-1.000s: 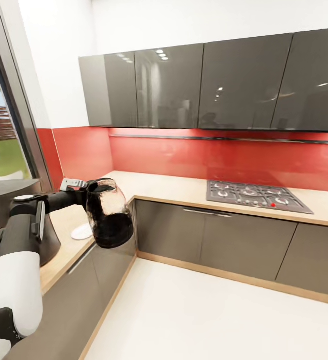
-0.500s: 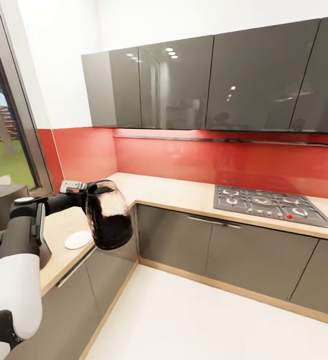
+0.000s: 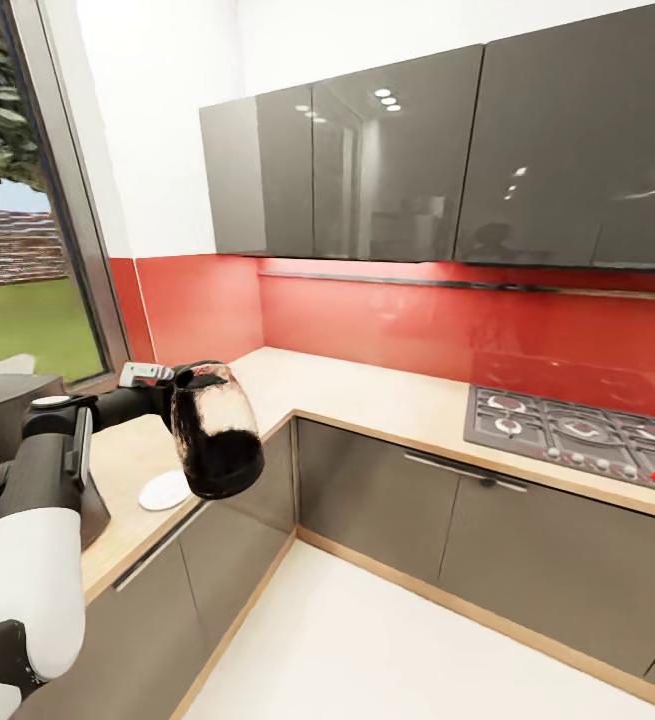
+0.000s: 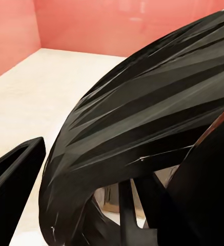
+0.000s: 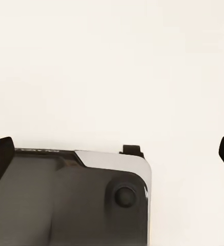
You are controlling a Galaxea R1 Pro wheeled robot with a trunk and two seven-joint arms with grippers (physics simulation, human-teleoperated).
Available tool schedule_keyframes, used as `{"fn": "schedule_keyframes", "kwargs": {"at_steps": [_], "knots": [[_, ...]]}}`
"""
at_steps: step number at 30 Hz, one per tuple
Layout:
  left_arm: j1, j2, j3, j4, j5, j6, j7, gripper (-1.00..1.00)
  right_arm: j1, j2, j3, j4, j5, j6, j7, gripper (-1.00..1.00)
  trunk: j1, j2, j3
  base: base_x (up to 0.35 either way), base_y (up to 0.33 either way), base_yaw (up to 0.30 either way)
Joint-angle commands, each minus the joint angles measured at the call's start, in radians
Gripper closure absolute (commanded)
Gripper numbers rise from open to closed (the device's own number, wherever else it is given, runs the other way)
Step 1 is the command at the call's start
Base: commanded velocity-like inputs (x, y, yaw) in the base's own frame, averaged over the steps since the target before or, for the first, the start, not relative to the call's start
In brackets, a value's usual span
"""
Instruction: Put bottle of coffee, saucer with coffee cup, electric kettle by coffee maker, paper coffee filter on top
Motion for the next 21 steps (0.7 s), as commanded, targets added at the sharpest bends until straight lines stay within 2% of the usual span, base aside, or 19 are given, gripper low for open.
{"fn": "schedule_keyframes", "kwargs": {"at_steps": [1, 14, 18, 21], "knots": [[-0.001, -0.001, 0.003, 0.0, -0.005, 0.005, -0.008, 1.0, 0.0, -0.001, 0.007, 0.001, -0.01, -0.004, 0.003, -1.0, 0.001, -0.001, 0.0, 0.225, -0.2, 0.035], [-0.001, -0.001, 0.003, 0.0, -0.007, 0.005, -0.002, 1.0, 0.0, -0.001, 0.008, 0.003, -0.01, -0.004, 0.003, -1.0, 0.001, -0.001, 0.0, 0.185, -0.224, 0.002], [-0.001, -0.001, 0.003, 0.0, -0.006, 0.004, 0.07, 1.0, 0.0, -0.001, 0.008, 0.003, -0.01, -0.004, 0.003, -1.0, 0.001, -0.001, 0.0, 0.184, -0.226, 0.013], [-0.001, -0.001, 0.003, 0.0, -0.005, 0.003, 0.117, 1.0, 0.0, -0.001, 0.008, 0.003, -0.01, -0.004, 0.003, -1.0, 0.001, -0.001, 0.0, 0.198, -0.226, 0.166]]}}
